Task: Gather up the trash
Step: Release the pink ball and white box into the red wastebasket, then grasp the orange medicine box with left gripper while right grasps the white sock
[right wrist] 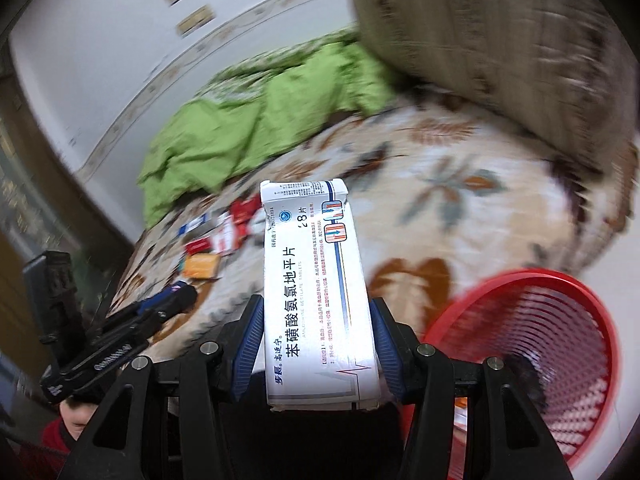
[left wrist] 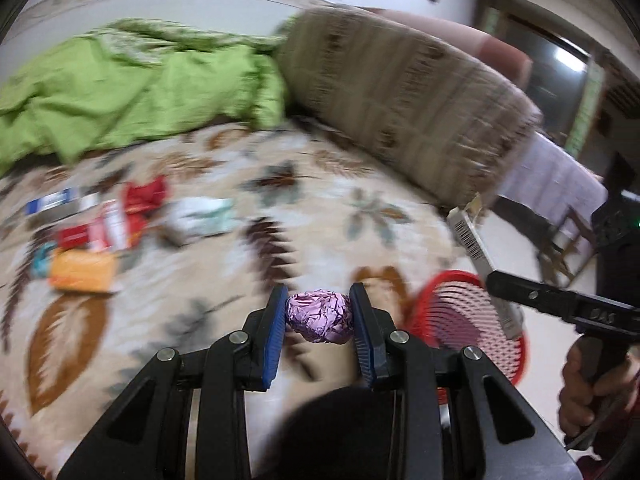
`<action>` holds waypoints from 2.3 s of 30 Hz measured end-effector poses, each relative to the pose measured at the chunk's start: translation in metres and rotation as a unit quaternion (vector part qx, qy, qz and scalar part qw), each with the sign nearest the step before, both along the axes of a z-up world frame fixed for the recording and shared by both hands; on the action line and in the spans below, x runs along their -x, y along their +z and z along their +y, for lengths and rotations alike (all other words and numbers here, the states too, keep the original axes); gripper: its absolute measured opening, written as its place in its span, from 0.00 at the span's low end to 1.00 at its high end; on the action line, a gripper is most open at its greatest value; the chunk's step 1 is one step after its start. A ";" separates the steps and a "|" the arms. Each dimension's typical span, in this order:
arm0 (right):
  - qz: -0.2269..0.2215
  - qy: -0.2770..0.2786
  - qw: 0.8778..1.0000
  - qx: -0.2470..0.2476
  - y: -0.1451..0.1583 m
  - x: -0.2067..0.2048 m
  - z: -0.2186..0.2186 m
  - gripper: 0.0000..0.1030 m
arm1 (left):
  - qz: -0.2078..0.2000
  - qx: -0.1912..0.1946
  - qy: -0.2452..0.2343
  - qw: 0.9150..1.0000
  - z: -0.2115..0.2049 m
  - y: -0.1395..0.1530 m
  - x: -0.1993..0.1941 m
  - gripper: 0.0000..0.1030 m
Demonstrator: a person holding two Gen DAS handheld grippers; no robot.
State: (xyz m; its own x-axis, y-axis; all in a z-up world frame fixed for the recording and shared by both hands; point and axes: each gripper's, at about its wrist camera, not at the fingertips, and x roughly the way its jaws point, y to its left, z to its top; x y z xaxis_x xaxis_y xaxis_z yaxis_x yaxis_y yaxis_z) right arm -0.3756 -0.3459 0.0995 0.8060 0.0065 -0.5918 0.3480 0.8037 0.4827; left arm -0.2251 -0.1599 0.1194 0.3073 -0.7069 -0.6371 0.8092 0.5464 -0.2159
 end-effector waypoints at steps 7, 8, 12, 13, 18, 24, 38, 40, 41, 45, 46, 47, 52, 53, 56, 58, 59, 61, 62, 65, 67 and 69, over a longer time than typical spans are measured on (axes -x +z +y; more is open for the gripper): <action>0.008 -0.095 0.995 -0.019 -0.006 0.067 -0.046 0.55 | 0.021 -0.009 -0.105 0.994 -0.079 0.001 0.047 0.29; 0.009 -0.106 0.994 -0.021 -0.007 0.074 -0.051 0.55 | 0.023 -0.014 -0.120 0.992 -0.091 -0.001 0.055 0.29; 0.010 -0.140 0.990 -0.033 -0.013 0.093 -0.066 0.55 | 0.033 -0.031 -0.163 0.986 -0.127 -0.013 0.080 0.30; 0.011 -0.144 0.989 -0.035 -0.014 0.096 -0.069 0.56 | 0.035 -0.037 -0.168 0.984 -0.133 -0.016 0.084 0.32; 0.021 -0.166 0.985 -0.048 -0.024 0.106 -0.083 0.64 | 0.057 -0.043 -0.167 0.983 -0.143 -0.026 0.086 0.62; 0.005 -0.143 0.989 -0.047 -0.019 0.097 -0.080 0.65 | 0.063 -0.036 -0.120 0.990 -0.112 -0.024 0.063 0.63; 0.007 0.056 0.998 -0.007 -0.007 -0.040 0.013 0.65 | 0.061 -0.040 0.089 0.993 0.035 -0.026 -0.030 0.66; 0.005 0.081 0.997 -0.008 -0.006 -0.060 0.028 0.65 | 0.059 -0.041 0.122 0.990 0.056 -0.028 -0.042 0.66; 0.006 0.095 0.995 -0.003 -0.006 -0.070 0.037 0.65 | 0.061 -0.040 0.139 0.988 0.068 -0.030 -0.049 0.66; 0.015 0.132 0.991 0.018 -0.009 -0.100 0.063 0.65 | 0.069 -0.034 0.199 0.977 0.104 -0.038 -0.072 0.66; 0.019 0.144 0.989 0.019 -0.011 -0.110 0.070 0.65 | 0.072 -0.034 0.211 0.974 0.110 -0.041 -0.077 0.66; 0.022 0.149 0.988 0.020 -0.011 -0.116 0.074 0.65 | 0.077 -0.033 0.224 0.971 0.118 -0.044 -0.084 0.66; 0.033 0.171 0.984 0.023 -0.019 -0.149 0.092 0.65 | 0.073 -0.027 0.260 0.962 0.146 -0.048 -0.104 0.66; 0.033 0.174 0.984 0.021 -0.019 -0.155 0.094 0.65 | 0.070 -0.026 0.267 0.961 0.149 -0.048 -0.108 0.66; 0.041 0.198 0.979 0.012 -0.021 -0.179 0.102 0.65 | 0.064 -0.020 0.307 0.949 0.174 -0.049 -0.127 0.66; 0.041 0.206 0.978 0.012 -0.022 -0.199 0.105 0.65 | 0.075 -0.010 0.334 0.940 0.191 -0.055 -0.139 0.66; 0.040 0.209 0.977 0.011 -0.022 -0.206 0.107 0.65 | 0.082 -0.006 0.344 0.935 0.198 -0.059 -0.143 0.66; 0.046 0.216 0.975 0.002 -0.025 -0.230 0.109 0.65 | 0.088 -0.005 0.357 0.930 0.207 -0.067 -0.150 0.66; 0.047 0.218 0.975 -0.005 -0.028 -0.241 0.110 0.64 | 0.089 -0.007 0.359 0.929 0.210 -0.069 -0.152 0.66; 0.056 0.224 0.972 -0.035 -0.039 -0.281 0.113 0.54 | 0.097 0.001 0.361 0.927 0.214 -0.072 -0.159 0.66; 0.053 0.222 0.973 -0.042 -0.046 -0.305 0.115 0.50 | 0.091 0.001 0.361 0.928 0.213 -0.072 -0.160 0.66; 0.062 0.217 0.973 -0.038 -0.054 -0.328 0.118 0.50 | 0.093 0.000 0.361 0.928 0.213 -0.074 -0.162 0.66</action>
